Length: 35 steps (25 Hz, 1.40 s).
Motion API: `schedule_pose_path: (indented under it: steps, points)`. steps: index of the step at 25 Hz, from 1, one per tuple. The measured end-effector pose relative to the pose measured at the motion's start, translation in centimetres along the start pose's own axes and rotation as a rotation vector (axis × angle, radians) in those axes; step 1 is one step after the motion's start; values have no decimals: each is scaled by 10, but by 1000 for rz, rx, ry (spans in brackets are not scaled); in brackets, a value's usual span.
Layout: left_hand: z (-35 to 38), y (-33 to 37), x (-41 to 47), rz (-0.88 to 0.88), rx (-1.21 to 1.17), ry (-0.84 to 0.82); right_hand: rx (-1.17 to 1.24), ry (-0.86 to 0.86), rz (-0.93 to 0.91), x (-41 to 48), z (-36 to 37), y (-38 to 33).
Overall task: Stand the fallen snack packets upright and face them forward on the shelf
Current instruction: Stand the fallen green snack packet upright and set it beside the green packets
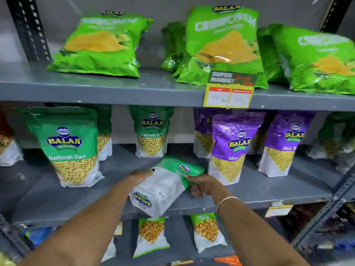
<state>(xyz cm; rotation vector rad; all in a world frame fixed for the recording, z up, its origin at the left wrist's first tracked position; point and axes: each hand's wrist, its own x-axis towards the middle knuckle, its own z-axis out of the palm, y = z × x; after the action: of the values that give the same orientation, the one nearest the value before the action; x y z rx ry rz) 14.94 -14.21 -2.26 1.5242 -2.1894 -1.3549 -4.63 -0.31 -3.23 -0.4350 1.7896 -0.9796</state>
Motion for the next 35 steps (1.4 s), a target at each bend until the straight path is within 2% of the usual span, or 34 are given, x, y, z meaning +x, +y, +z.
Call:
schedule_pose_path:
  steps: [1,4,7,10,13,15,18,21,24,26,29,31,35]
  points:
    - [-1,-2,1,0,-72,-17,136,64,-21,1,17,4]
    - [-8,-5,1,-18,-158,-101,512,98,-55,-6,42,5]
    - [-19,-3,-5,-27,-209,-223,583,141,-75,-19,42,-5]
    - [-31,7,-19,-38,-263,-307,544,164,-150,-42,39,-25]
    - [-45,18,-25,34,-289,-326,481,217,-323,-48,35,-57]
    - [-53,21,-20,91,-277,-262,409,301,-456,-45,35,-79]
    - [-52,20,-12,190,-226,-38,319,315,-588,-33,43,-97]
    - [-37,10,-7,184,-206,173,246,375,-609,-20,55,-97]
    - [-23,-1,-1,195,-244,274,191,411,-645,-8,55,-80]
    - [-20,-1,0,194,-248,283,132,386,-607,-6,48,-58]
    - [-17,4,-2,172,-241,294,-78,362,-559,-5,47,-25]
    - [-13,9,-7,164,-187,291,-160,274,-560,-2,59,-11]
    - [-5,6,-2,213,-97,149,-160,165,-593,15,82,5]
